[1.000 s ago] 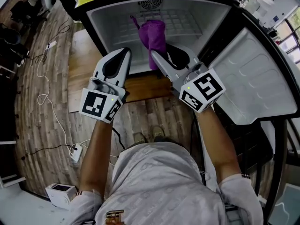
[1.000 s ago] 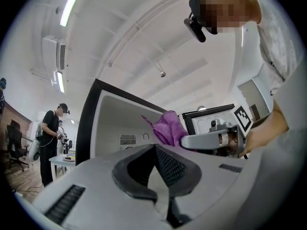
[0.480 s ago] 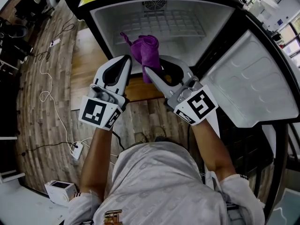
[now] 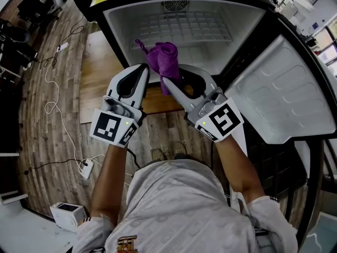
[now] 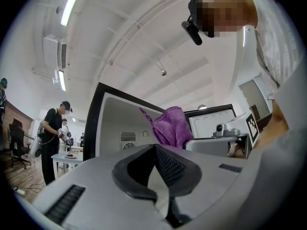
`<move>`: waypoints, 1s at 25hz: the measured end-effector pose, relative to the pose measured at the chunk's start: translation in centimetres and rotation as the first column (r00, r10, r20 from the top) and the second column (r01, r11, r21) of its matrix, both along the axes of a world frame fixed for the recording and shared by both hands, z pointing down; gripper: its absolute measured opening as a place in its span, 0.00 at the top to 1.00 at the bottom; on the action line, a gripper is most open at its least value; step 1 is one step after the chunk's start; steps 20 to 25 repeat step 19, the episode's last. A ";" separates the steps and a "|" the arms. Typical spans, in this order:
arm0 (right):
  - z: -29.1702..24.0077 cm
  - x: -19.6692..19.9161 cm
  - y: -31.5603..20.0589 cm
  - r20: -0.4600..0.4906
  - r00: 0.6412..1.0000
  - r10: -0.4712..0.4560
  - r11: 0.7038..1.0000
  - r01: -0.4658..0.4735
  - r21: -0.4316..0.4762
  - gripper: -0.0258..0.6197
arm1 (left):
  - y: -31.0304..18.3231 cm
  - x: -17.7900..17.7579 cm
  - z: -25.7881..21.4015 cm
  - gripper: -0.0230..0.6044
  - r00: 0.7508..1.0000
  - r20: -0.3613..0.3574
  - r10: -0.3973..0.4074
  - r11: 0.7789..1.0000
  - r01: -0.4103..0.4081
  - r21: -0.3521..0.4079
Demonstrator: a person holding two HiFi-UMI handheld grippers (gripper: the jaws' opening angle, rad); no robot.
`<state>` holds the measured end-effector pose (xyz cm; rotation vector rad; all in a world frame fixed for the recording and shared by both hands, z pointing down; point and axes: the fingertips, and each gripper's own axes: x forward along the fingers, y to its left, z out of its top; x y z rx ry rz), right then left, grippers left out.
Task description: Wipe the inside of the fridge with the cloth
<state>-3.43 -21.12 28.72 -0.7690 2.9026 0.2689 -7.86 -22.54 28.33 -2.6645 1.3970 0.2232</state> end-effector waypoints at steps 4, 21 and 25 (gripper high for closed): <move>0.1 0.0 0.1 0.000 1.000 0.003 1.000 -0.003 -0.001 0.80 | 0.0 0.0 0.1 0.96 1.000 -0.003 0.002 1.000 -0.002 -0.002; -0.1 0.2 0.4 0.007 1.000 0.010 1.000 -0.010 0.007 0.80 | 0.0 0.4 -0.1 0.96 1.000 -0.007 0.010 1.000 -0.010 0.006; -0.1 0.2 0.4 0.007 1.000 0.010 1.000 -0.010 0.007 0.80 | 0.0 0.4 -0.1 0.96 1.000 -0.007 0.010 1.000 -0.010 0.006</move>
